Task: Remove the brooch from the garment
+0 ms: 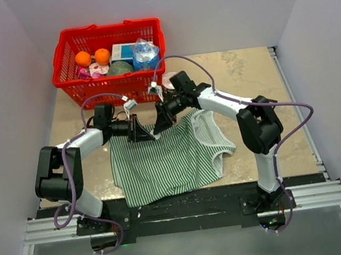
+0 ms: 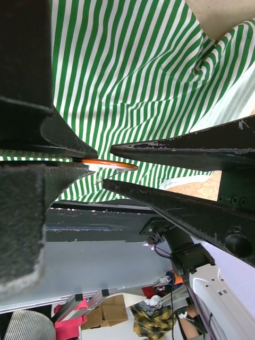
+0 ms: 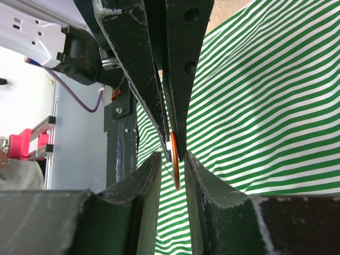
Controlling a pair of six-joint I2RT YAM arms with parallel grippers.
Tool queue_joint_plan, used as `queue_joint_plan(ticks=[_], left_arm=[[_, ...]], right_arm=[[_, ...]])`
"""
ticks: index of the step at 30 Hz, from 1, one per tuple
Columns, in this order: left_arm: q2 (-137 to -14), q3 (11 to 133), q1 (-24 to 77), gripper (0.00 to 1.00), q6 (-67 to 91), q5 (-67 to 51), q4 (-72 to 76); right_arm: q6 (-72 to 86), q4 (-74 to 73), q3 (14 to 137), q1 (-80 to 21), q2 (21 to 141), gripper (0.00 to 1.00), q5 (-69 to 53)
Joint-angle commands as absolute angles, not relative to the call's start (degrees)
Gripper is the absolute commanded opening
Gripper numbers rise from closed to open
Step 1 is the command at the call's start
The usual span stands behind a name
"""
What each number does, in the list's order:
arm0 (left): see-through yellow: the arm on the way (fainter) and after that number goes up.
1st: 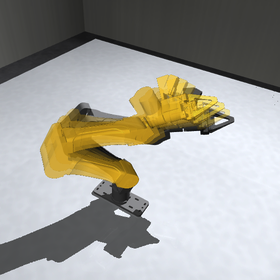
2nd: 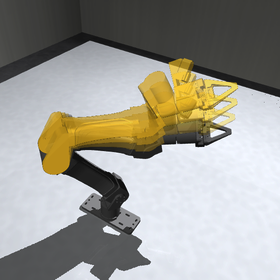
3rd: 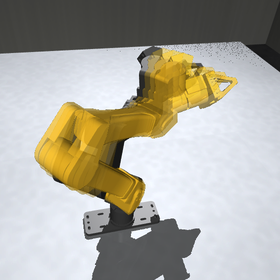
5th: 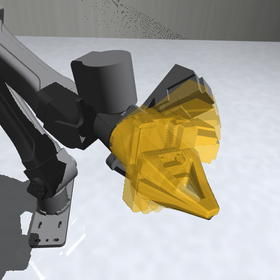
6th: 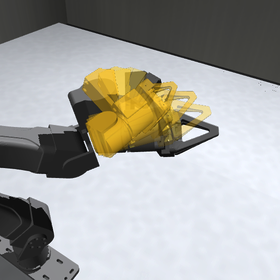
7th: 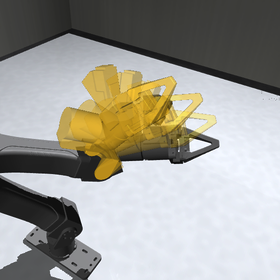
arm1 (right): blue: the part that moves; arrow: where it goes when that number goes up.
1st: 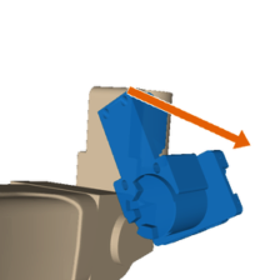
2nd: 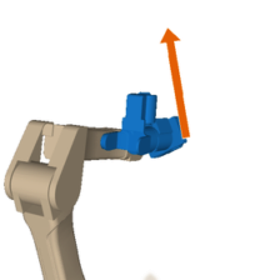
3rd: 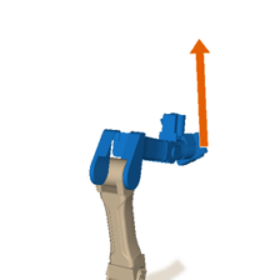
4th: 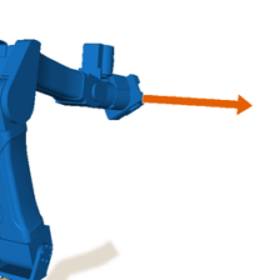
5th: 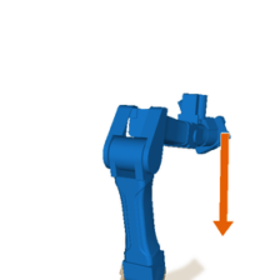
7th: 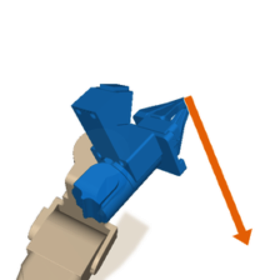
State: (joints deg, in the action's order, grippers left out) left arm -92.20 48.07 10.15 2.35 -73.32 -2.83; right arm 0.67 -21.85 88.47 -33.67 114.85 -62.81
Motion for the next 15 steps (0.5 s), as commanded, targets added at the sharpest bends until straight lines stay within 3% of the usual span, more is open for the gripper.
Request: queue_joint_plan(ticks=[1,9,15], left_arm=[[-90.44,49.57,10.46,0.0,1.76,-73.74,-2.64],[-91.23,49.92,10.46,0.0,2.63,-74.27,-2.11],[-91.84,50.27,10.46,0.0,3.77,-74.88,-1.15]], right_arm=[[1.23,-20.65,88.33,-33.49,113.82,0.28,-64.95],[0.35,-21.62,88.42,-32.87,114.26,0.32,-67.06],[-3.68,-23.2,89.29,-32.7,114.96,0.28,-69.43]])
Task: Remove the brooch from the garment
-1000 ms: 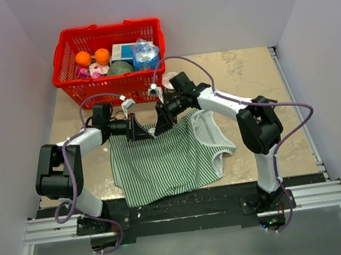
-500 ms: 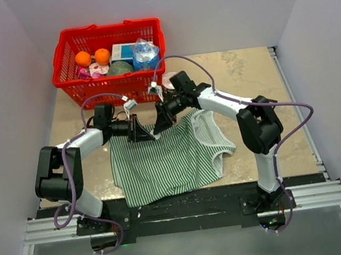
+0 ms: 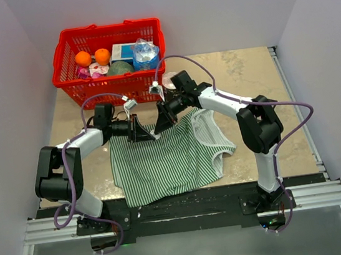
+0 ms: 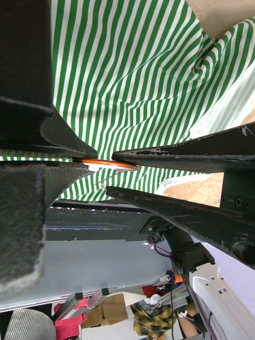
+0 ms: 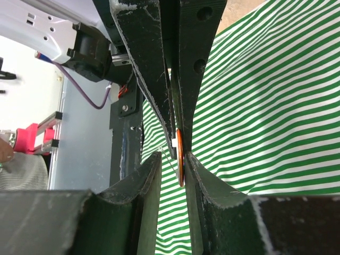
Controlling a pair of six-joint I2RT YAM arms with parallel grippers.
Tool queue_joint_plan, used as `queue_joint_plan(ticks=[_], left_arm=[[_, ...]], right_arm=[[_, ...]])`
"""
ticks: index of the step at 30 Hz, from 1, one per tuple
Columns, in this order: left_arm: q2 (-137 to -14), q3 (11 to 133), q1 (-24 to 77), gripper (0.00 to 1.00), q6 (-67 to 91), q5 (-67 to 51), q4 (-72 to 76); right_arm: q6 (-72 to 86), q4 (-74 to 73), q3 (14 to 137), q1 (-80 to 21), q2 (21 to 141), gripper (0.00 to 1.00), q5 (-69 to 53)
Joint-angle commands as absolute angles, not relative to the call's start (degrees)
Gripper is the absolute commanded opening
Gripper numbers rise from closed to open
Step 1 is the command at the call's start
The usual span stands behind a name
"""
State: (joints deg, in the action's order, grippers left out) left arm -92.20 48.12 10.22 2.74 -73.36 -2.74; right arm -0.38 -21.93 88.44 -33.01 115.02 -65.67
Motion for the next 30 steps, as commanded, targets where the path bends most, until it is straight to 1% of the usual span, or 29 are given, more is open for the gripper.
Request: queue_joint_plan(ticks=[1,11,23,30], left_arm=[[-91.85,50.36,10.46,0.0,3.95,-74.97,-1.06],[-92.72,50.89,10.46,0.0,4.92,-75.41,-0.88],[-93.43,51.33,10.46,0.0,5.19,-75.41,-0.88],[-93.52,51.68,10.46,0.0,5.27,-75.41,-0.88]], right_arm=[[-3.78,-23.29,89.47,-32.7,115.05,0.28,-69.52],[-6.06,-25.4,91.23,-32.87,115.84,0.28,-68.56],[-4.4,-24.0,91.58,-32.96,116.1,0.23,-66.97],[-4.48,-24.35,92.11,-33.05,116.37,0.16,-65.04]])
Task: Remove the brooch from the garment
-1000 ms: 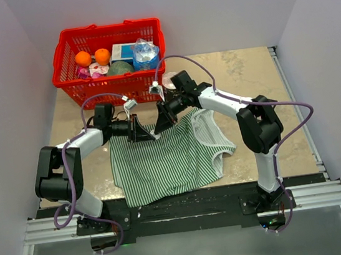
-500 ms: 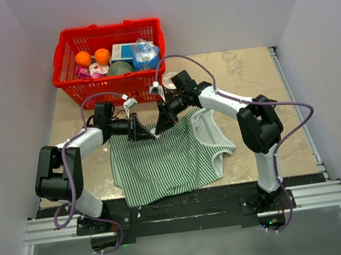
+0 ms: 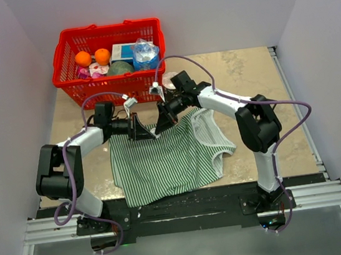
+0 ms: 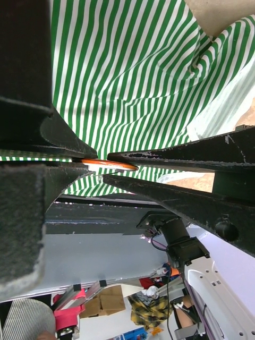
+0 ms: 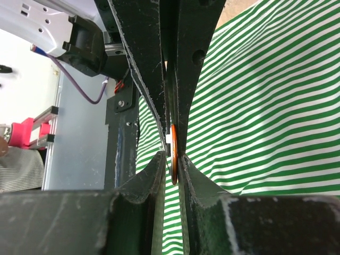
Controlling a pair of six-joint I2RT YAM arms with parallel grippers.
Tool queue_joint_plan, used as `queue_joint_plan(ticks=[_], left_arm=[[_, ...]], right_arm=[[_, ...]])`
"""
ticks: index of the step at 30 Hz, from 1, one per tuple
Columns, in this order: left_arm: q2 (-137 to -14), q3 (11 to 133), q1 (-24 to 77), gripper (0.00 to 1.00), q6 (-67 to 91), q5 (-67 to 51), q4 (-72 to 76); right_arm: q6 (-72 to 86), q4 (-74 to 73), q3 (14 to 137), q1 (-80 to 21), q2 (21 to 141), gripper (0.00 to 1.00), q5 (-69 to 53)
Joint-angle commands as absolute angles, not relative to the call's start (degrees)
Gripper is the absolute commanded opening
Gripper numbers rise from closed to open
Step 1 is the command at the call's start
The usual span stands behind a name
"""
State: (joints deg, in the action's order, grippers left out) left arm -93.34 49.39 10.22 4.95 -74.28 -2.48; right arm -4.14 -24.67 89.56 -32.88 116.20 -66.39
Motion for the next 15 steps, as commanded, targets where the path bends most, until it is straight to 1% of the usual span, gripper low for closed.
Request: queue_joint_plan(ticks=[1,14,15], left_arm=[[-93.6,51.77,10.46,0.0,5.27,-75.41,-0.88],[-93.43,51.77,10.55,0.0,5.45,-75.59,-0.88],[-93.34,51.68,10.55,0.0,5.45,-75.59,-0.88]], right_arm=[[-4.48,-24.43,92.11,-33.05,116.45,0.16,-65.04],[-5.1,-25.75,92.29,-33.31,115.84,0.07,-59.42],[-4.84,-25.84,92.29,-33.31,115.75,0.04,-58.54]])
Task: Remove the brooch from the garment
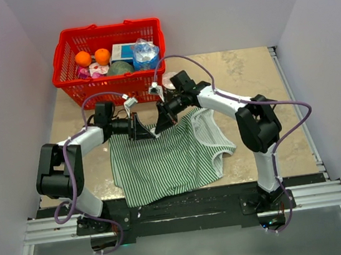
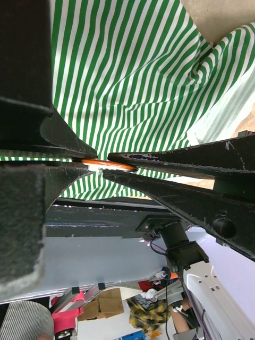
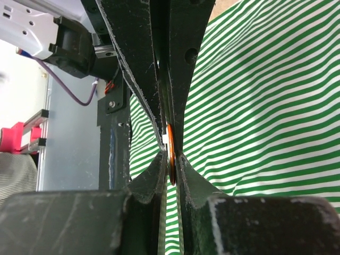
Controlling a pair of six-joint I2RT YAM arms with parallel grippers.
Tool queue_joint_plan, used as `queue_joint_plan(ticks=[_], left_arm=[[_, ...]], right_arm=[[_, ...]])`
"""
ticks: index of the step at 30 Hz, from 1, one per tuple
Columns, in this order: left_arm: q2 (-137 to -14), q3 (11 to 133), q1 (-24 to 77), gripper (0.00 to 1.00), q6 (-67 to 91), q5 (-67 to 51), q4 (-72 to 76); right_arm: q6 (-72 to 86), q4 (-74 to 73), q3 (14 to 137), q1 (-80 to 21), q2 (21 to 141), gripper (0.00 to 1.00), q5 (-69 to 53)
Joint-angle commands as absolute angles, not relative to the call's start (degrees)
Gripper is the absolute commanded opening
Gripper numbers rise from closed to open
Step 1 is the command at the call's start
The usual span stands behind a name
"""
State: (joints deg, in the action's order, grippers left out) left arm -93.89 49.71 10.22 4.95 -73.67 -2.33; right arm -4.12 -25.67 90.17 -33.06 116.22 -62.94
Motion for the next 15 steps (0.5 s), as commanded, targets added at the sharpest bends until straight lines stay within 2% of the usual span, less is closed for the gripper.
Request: queue_joint_plan(ticks=[1,15], left_arm=[[-93.25,51.51,10.55,0.0,5.45,-75.59,-0.88],[-93.08,50.71,10.55,0.0,5.71,-75.67,-0.88]], right_arm=[[-4.66,-25.75,92.29,-33.31,115.66,0.02,-57.58],[7.38,-20.3,93.78,-32.87,113.21,0.0,-48.26]])
